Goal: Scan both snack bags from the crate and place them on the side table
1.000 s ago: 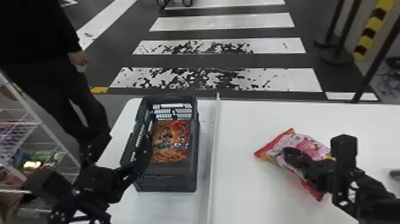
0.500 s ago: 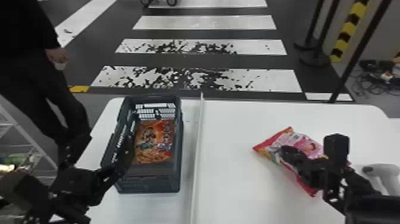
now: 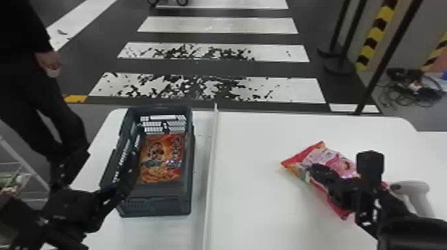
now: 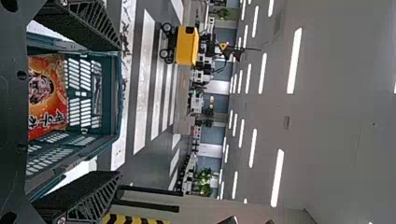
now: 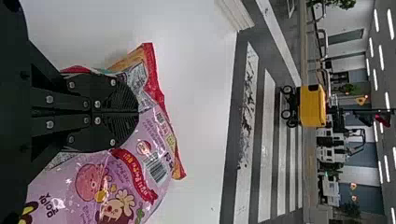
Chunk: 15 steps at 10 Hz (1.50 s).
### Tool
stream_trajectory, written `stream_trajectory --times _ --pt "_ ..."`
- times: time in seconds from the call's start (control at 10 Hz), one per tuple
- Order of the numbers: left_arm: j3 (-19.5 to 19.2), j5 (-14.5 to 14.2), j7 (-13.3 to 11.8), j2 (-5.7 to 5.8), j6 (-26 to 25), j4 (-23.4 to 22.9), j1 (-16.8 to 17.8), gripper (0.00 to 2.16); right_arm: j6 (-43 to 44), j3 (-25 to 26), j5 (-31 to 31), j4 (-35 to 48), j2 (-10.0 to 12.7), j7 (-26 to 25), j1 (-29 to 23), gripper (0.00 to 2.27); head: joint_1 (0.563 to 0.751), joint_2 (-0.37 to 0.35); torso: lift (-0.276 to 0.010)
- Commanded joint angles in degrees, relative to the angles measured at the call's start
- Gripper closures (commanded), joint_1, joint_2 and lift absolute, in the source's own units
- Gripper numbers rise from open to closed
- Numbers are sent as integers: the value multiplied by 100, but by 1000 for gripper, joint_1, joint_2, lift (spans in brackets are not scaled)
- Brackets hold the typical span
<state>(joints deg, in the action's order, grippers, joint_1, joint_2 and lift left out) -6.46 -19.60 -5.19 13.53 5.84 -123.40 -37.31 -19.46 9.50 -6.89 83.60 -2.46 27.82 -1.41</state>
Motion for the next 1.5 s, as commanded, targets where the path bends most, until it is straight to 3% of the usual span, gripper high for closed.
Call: stream_trajectory --times 0.0,0.3,0.5,0.8,1.1,1.4 --pt "-5 0 1 0 0 8 -5 43 -2 43 4 60 18 -5 -70 2128 695 30 -98" --pt "-5 0 1 0 0 8 -5 43 -55 52 628 1185 70 22 -527 2128 695 32 -98" --pt "-5 9 1 0 0 17 -31 43 -160 210 681 1748 88 -84 -641 2128 695 42 -98" --pt "4 9 -8 0 0 52 22 43 -283 623 373 1449 79 -558 -465 2128 695 -2 -98" --pt "22 9 -8 0 0 79 48 43 -125 983 -198 746 79 -761 -105 2128 695 -88 -98" --pt "22 17 -8 0 0 105 57 43 174 1150 -699 122 79 -884 220 2128 695 -126 -98"
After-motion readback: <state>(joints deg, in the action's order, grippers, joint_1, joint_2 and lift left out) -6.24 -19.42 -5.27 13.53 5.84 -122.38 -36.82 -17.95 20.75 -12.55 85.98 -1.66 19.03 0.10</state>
